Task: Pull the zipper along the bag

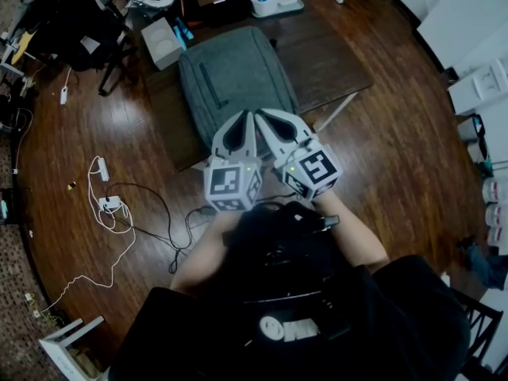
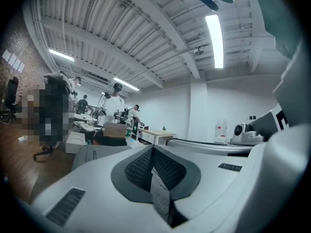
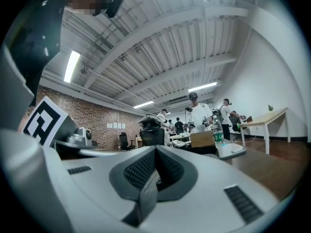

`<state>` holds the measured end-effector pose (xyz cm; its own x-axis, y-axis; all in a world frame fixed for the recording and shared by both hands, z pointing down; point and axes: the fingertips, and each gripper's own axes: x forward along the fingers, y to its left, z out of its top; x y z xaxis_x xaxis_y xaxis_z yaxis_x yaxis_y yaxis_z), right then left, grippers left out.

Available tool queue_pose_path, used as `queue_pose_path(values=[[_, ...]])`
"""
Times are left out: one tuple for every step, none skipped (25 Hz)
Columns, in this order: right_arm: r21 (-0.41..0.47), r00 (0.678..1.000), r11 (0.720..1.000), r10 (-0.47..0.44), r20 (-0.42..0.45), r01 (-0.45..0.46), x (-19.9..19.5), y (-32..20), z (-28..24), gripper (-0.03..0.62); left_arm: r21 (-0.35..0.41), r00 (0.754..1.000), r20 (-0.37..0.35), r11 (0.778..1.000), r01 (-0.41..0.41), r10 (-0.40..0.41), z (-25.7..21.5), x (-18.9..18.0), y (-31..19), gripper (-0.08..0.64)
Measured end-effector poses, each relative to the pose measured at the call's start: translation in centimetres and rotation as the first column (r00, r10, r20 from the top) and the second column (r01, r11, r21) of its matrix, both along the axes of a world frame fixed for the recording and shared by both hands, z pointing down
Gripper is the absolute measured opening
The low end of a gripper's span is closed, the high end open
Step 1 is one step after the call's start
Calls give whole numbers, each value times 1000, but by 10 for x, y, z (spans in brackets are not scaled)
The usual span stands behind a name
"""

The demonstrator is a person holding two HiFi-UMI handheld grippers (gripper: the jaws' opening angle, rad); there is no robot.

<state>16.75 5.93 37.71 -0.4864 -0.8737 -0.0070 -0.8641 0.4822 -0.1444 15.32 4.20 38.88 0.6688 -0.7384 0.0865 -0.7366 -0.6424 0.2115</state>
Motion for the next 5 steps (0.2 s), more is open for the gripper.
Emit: queue_pose_path(values=[[0, 1000, 1000, 2, 1, -2, 0, -1, 0, 2, -1, 1000, 0, 1000, 0, 0, 0, 0, -1, -8], [1, 1000, 1000, 3, 2, -3, 0, -1, 0, 2, -2, 1000, 0, 1000, 0, 0, 0, 0, -1, -8], [1, 1000, 1000, 3, 3, -3, 0, -2, 1, 2, -2, 1000, 0, 1000, 0, 0, 1, 0, -2, -8], [1, 1000, 1000, 3, 3, -3, 0, -2, 1, 2, -2, 1000, 0, 1000, 0, 0, 1, 0, -2, -8], [1, 1000, 1000, 2, 4, -2, -1, -3, 1, 2, -3, 1000, 0, 1000, 1, -1, 1, -1, -3, -8]])
